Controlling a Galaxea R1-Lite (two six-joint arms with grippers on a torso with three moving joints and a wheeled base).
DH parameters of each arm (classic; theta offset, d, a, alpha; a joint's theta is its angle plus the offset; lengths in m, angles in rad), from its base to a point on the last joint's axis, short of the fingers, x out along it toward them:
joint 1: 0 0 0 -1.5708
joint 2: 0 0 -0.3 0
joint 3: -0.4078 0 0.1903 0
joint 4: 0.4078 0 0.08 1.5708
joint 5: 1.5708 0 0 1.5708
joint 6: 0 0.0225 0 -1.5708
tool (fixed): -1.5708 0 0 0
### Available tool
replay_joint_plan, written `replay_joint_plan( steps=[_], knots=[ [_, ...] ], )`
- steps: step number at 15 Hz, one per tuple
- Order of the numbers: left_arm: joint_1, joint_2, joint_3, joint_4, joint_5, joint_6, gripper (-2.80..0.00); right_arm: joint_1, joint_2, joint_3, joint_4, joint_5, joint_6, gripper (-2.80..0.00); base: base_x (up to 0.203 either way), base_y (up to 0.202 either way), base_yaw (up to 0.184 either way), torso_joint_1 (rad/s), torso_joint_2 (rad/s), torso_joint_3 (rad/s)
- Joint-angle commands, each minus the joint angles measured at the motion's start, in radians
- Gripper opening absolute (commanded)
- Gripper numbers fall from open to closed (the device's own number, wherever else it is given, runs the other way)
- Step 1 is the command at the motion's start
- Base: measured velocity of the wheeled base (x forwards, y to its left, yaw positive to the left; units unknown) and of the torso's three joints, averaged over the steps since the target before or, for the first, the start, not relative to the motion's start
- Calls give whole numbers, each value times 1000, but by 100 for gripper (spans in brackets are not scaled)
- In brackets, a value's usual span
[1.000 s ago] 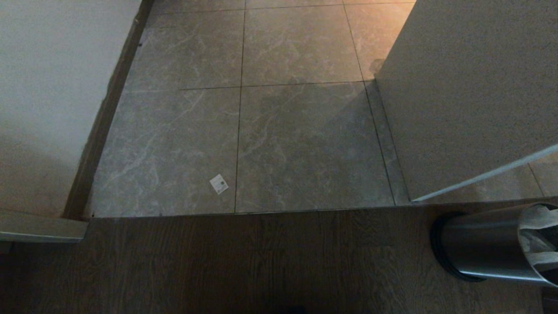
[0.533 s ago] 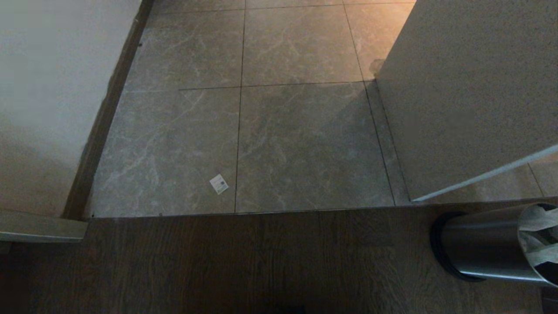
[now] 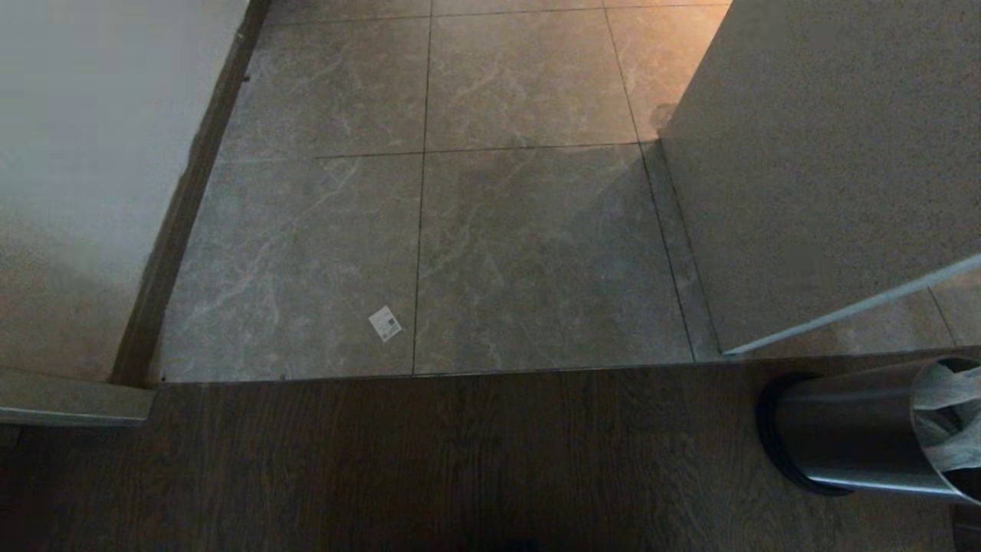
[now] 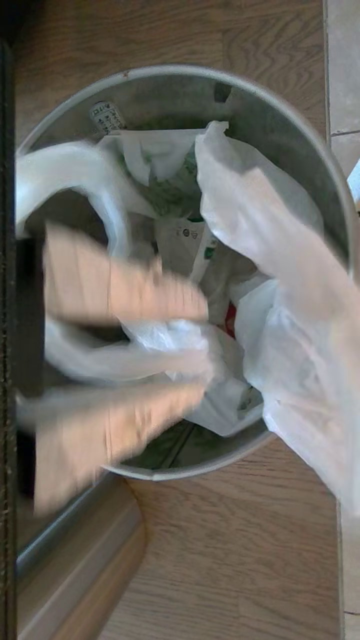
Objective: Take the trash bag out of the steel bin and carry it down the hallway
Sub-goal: Pick up the trash bag
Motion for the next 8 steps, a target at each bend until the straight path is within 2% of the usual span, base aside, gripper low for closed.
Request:
replay_joint_plan(
  steps=[1,8],
  knots=[
    [0,0,0,0,0,0,-280,1,3,4,-30,5,-4,0,0,0,0,0,0,0],
    [0,0,0,0,0,0,-280,7,-15,-15,-54,6,-1,0,0,0,0,0,0,0]
  ],
)
